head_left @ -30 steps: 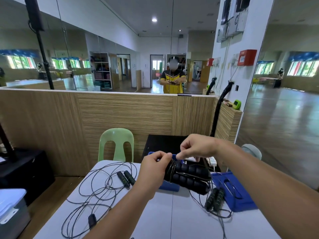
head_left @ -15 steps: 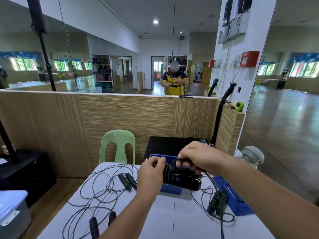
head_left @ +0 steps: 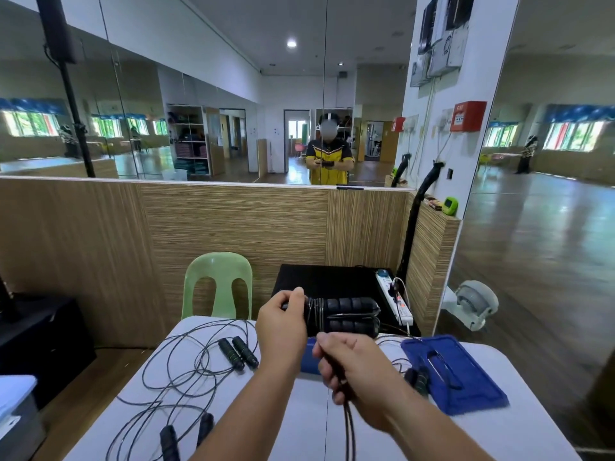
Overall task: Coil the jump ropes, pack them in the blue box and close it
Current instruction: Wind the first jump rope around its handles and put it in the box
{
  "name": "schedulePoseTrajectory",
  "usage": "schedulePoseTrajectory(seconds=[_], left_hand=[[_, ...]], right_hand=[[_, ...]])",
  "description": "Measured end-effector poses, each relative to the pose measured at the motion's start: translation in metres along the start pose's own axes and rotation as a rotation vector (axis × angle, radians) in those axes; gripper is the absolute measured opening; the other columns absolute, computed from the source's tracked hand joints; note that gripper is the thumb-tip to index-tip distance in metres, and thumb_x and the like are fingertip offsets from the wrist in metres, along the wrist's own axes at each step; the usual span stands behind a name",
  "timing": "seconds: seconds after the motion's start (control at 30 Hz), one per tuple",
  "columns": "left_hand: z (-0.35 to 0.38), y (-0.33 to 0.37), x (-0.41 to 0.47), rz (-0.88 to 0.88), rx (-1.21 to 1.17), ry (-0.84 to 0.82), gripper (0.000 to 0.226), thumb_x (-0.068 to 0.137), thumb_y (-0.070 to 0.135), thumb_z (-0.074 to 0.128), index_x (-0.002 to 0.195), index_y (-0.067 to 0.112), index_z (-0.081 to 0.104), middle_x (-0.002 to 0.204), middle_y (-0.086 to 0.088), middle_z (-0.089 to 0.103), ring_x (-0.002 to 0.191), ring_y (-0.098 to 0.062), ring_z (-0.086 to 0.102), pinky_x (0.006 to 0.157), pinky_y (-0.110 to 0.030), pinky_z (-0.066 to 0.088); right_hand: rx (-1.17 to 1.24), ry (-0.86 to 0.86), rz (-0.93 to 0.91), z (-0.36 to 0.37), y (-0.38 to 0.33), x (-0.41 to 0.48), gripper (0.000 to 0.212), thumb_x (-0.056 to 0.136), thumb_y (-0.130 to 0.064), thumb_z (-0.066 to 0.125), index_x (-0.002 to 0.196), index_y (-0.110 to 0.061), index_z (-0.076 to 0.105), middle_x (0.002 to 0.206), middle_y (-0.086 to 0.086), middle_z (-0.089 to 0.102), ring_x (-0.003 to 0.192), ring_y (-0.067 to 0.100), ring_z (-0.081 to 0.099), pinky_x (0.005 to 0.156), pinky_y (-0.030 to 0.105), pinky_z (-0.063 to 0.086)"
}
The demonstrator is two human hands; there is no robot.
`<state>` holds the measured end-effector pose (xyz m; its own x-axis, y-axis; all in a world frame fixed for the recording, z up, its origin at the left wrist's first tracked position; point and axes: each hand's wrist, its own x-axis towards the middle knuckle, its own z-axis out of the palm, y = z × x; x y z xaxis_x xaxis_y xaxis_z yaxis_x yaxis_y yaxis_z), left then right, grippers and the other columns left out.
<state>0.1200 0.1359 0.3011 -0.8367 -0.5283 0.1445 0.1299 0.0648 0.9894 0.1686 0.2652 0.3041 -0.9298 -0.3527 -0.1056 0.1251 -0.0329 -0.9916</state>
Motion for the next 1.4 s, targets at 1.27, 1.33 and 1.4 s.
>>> schedulePoseTrajectory(seconds=[1.27, 1.33, 1.4], left_hand=[[-0.020, 0.005, -0.010, 0.175, 0.185, -0.202, 0.035, 0.098, 0.040, 0.056, 0.072, 0.018, 0.066, 0.071, -0.015, 0.064, 0.060, -0.018, 0.056, 0.058, -0.039, 0.049], [-0.020, 0.003, -0.007, 0.163, 0.200, -0.170, 0.037, 0.099, 0.038, 0.056, 0.072, 0.015, 0.065, 0.067, -0.015, 0.060, 0.058, -0.012, 0.050, 0.057, -0.034, 0.042], [-0.020, -0.001, -0.003, 0.140, 0.209, -0.130, 0.038, 0.099, 0.039, 0.055, 0.071, 0.014, 0.062, 0.057, -0.006, 0.052, 0.056, -0.012, 0.046, 0.057, -0.032, 0.038]], right_hand=[[-1.208, -0.182, -0.295, -0.055, -0.134, 0.045, 0.046, 0.103, -0.041, 0.055, 0.064, -0.018, 0.058, 0.061, -0.003, 0.046, 0.050, 0.007, 0.040, 0.059, 0.026, 0.038], [-1.125, -0.149, -0.282, -0.048, -0.132, 0.035, 0.044, 0.105, -0.035, 0.052, 0.067, -0.017, 0.065, 0.063, -0.002, 0.053, 0.054, 0.009, 0.045, 0.057, 0.021, 0.038], [-1.035, -0.119, -0.262, -0.042, -0.126, 0.025, 0.042, 0.104, -0.030, 0.051, 0.069, -0.015, 0.069, 0.064, -0.003, 0.057, 0.059, 0.013, 0.048, 0.056, 0.022, 0.039]])
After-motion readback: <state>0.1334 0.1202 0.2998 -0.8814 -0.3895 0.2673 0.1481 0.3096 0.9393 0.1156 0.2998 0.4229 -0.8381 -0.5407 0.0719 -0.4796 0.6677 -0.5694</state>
